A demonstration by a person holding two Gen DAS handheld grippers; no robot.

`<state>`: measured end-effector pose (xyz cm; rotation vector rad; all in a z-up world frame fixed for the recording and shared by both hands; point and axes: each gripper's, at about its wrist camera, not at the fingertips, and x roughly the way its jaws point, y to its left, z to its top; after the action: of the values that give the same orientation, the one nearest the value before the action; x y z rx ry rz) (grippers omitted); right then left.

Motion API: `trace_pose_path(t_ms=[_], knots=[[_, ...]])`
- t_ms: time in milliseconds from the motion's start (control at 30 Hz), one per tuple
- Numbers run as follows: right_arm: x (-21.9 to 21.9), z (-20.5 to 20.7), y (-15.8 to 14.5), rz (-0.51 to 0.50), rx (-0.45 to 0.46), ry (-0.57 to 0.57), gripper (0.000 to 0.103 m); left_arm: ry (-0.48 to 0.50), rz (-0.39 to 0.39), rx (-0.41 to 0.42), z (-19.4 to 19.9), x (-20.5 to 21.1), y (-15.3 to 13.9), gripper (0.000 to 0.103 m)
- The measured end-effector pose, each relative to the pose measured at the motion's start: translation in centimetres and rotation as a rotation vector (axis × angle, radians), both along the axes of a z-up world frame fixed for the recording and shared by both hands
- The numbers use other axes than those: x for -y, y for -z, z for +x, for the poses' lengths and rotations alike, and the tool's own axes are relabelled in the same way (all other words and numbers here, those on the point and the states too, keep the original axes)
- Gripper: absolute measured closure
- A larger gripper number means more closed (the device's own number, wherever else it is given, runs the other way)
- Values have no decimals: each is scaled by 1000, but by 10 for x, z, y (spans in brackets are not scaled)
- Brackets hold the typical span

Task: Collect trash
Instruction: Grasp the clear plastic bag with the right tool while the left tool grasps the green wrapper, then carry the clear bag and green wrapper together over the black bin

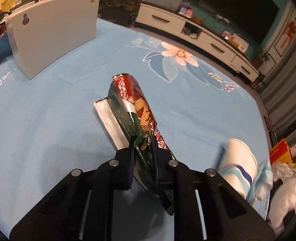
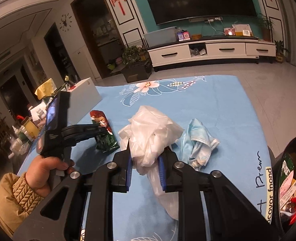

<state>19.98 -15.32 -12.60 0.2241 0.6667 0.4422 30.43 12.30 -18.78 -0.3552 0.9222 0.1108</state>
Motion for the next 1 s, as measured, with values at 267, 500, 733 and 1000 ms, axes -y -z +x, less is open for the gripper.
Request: trace_pose_path(t_ms=[267,500,733,1000], knots=[[6,-23,0,-19,-21,13,81,126,19,25,-57,9,-9,89],[16,-54,13,-47,-83,39,81,202,40,27,-122,20,-17,88],[24,-86,15,-62,-108,58,81,263,71,65,-175,39,-38,88],[34,-116,-1,-61,-77,76,81,310,96,114,-203,63,-61,87]])
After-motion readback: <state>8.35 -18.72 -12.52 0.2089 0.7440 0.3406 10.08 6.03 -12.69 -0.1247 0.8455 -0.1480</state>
